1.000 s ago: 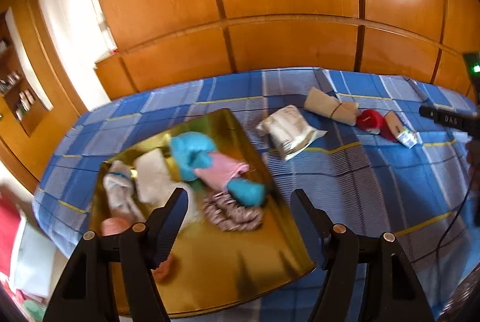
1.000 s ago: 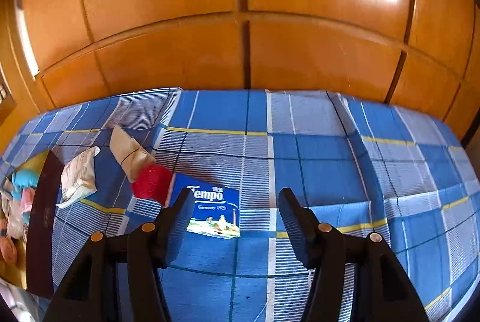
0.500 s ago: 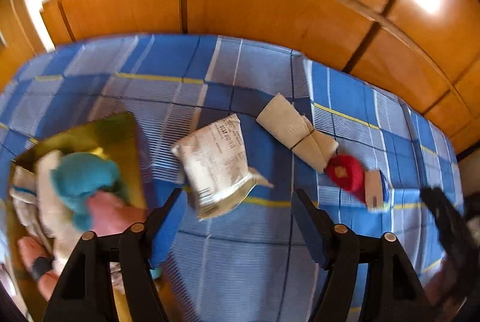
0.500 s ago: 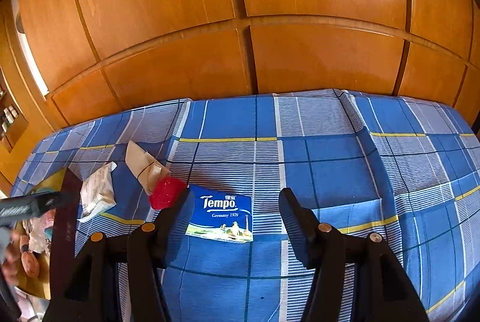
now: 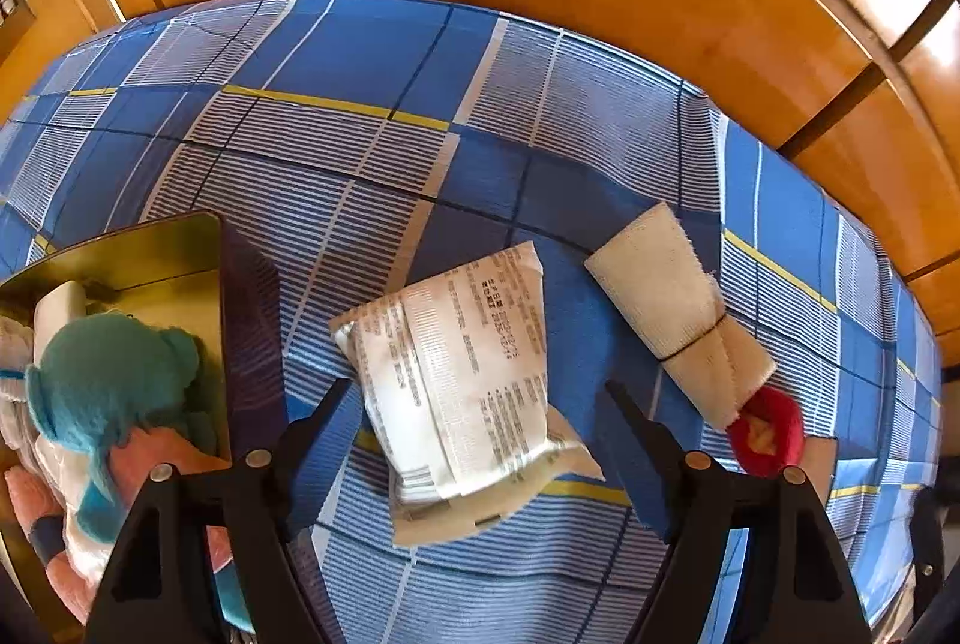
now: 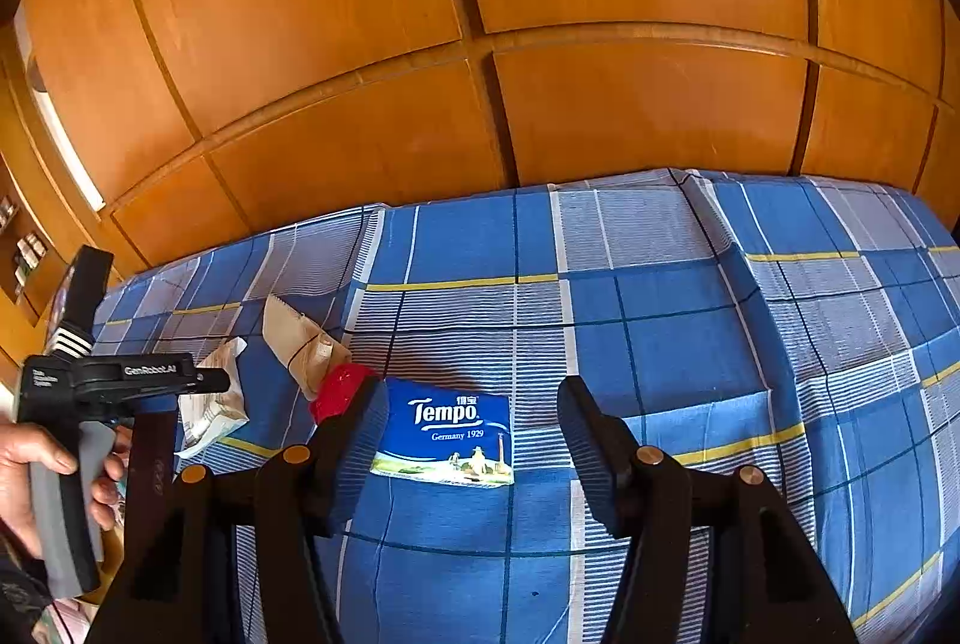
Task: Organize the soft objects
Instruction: 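Lower the left tool onto the white printed paper packet and grasp it, then lower the right tool onto the blue Tempo tissue pack while the left tool holds the packet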
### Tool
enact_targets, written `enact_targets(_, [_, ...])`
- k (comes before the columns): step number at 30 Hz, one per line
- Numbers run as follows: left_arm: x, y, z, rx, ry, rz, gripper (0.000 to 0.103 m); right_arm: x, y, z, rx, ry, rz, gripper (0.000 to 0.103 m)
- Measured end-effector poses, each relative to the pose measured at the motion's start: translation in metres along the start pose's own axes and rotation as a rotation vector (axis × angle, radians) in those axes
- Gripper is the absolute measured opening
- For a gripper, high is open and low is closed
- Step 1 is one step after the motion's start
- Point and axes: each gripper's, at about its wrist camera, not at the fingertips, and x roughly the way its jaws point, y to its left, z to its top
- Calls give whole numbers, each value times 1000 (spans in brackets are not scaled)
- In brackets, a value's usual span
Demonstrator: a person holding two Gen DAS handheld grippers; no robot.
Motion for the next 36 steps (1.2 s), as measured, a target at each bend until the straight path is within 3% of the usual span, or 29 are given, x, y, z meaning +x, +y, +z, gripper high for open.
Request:
enact_targets(8, [15,0,7,1,-7,40,78,2,-5,0,21,11,-3,59])
enact_targets(9, [16,-1,8,8,-8,48,76,2,-5,0,22,12,-2,59])
enact_targets(10, [18,-2,8,20,-9,56,65,2,-5,0,23,14,-2,59])
enact_targets(16, [18,-20,2,158,-65,98,59,1,-8,2,34,6,-6,59])
enact_targets(20, [5,-32,-22,240,-108,103,58,-3,-22,5,88,-11,-17,59])
enact_targets(28, [-39,-33,-105,357,-143,1,58,3,-45,4,212,28,20,59])
enact_targets(36, [-43,-60,-193,517,-143,-98,58,7,-50,0,228,36,-10,59])
